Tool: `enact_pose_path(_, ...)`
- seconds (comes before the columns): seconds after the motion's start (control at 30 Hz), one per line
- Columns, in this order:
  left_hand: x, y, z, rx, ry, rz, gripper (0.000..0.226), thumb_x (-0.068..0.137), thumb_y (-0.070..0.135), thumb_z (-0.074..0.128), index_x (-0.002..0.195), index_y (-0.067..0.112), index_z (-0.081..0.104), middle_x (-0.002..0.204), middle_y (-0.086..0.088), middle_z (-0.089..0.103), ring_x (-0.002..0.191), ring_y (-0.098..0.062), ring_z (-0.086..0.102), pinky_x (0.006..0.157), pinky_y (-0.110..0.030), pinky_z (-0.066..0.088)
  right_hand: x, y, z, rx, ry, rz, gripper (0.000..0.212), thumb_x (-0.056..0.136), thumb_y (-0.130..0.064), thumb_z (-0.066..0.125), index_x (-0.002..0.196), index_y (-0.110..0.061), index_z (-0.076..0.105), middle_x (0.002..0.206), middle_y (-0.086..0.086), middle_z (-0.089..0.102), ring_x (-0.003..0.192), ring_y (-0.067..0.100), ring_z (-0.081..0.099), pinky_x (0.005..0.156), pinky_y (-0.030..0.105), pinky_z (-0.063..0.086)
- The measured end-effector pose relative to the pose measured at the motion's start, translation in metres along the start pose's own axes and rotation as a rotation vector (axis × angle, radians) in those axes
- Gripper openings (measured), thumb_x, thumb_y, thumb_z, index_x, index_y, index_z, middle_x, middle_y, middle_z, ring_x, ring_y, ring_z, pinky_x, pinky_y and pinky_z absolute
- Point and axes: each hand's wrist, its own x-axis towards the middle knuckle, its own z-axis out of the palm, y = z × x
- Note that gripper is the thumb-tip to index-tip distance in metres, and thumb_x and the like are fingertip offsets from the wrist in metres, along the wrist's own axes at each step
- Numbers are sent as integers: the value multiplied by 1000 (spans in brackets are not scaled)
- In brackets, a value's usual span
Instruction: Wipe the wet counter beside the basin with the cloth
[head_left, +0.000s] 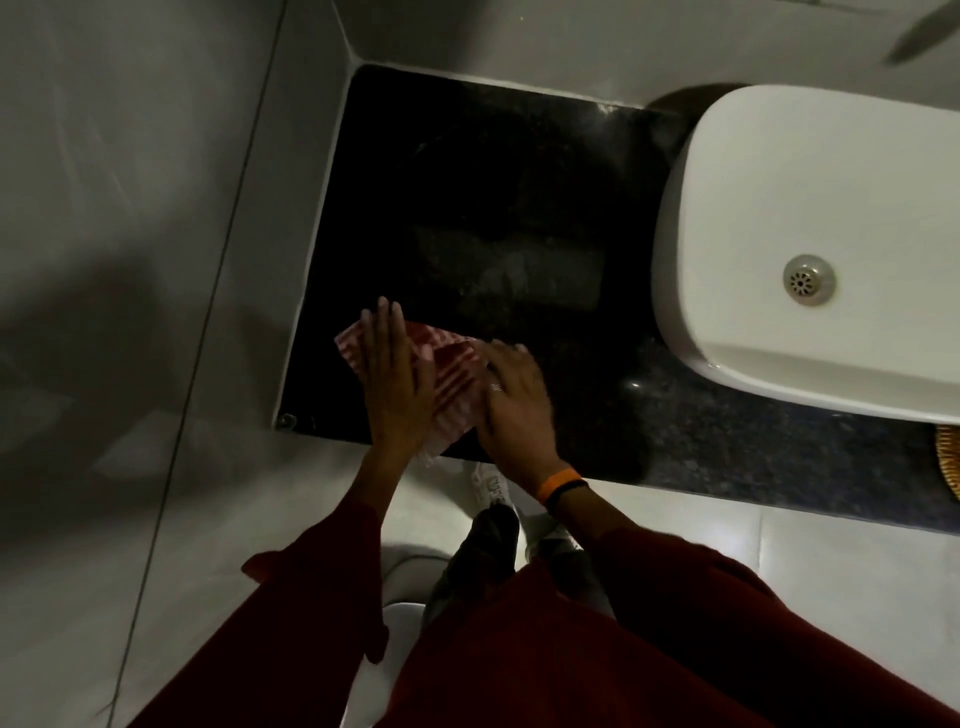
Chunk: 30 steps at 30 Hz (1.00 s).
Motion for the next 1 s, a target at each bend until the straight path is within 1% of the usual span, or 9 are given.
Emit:
enact_pose_path(0.07, 6, -9, -14, -81, 129, 2, 60, 105, 40, 20, 158, 13, 14, 169, -8, 13, 157, -23, 5, 129, -46, 2, 24, -24, 18, -33, -133, -170, 56, 101, -29, 55, 153, -11, 41, 164, 12, 34, 155, 30, 25, 130, 46, 10)
enact_pose_path(0.17, 9, -27, -26, -86, 234, 3, 56, 106, 37, 22, 157, 12, 22, 167, -10, 22, 157, -23, 13, 129, -45, 7, 57, -48, 41, -119, -284, -295, 67, 104, -43, 44, 160, -14, 22, 170, 11, 18, 159, 29, 10, 130, 50, 9)
enact_pose_path(0.3, 13, -54, -26, 29, 151, -5, 57, 106, 36, 19, 157, 11, 20, 167, -10, 22, 156, -23, 14, 128, -50, 12, 75, -41, 52, -174, -305, -323, 55, 107, -45, 35, 158, -24, 31, 171, 7, 18, 159, 29, 9, 130, 49, 5)
enact_pose_path(0.4, 22, -56, -20, 119, 69, 15, 61, 105, 40, 21, 157, 7, 21, 167, -12, 21, 156, -27, 14, 127, -53, 12, 91, -17, 43, -165, -257, -228, 55, 107, -43, 37, 157, -21, 35, 169, 9, 24, 158, 32, 14, 128, 53, 12)
enact_pose_path(0.57, 26, -56, -12, 315, 18, 37, 66, 104, 48, 19, 159, 11, 14, 169, -7, 13, 157, -24, 7, 128, -52, 10, 129, 69, -1, -253, -137, 94, 55, 104, -36, 39, 157, -20, 35, 169, 10, 21, 157, 35, 14, 128, 55, 11)
enact_pose_path(0.67, 25, -59, -12, 333, 12, 52, 67, 104, 50, 19, 159, 12, 13, 169, -6, 12, 158, -23, 6, 128, -51, 10, 115, 111, -26, -307, -101, 265, 57, 104, -36, 33, 160, -22, 26, 171, 8, 14, 159, 32, 8, 128, 55, 10)
enact_pose_path(0.8, 28, -56, -14, 300, 3, 42, 68, 103, 49, 24, 159, 12, 15, 169, -7, 13, 157, -24, 6, 128, -52, 10, 62, 98, -23, -322, -66, 458, 62, 106, -42, 25, 162, -16, 17, 172, 10, 4, 159, 30, -2, 129, 53, 5)
enact_pose_path(0.87, 26, -55, -15, 296, 4, 42, 68, 102, 48, 26, 158, 11, 17, 169, -8, 15, 157, -26, 8, 128, -53, 12, 28, 67, -8, -325, -78, 475, 66, 105, -45, 22, 162, -14, 12, 172, 12, 1, 159, 31, -4, 128, 55, 3)
enact_pose_path(1.0, 27, -56, -14, 301, 7, 49, 68, 102, 49, 27, 158, 10, 19, 168, -9, 17, 157, -27, 9, 127, -53, 13, -5, 3, 29, -284, -152, 231, 65, 106, -46, 23, 163, -18, 7, 172, 10, -3, 159, 31, -4, 128, 56, 6)
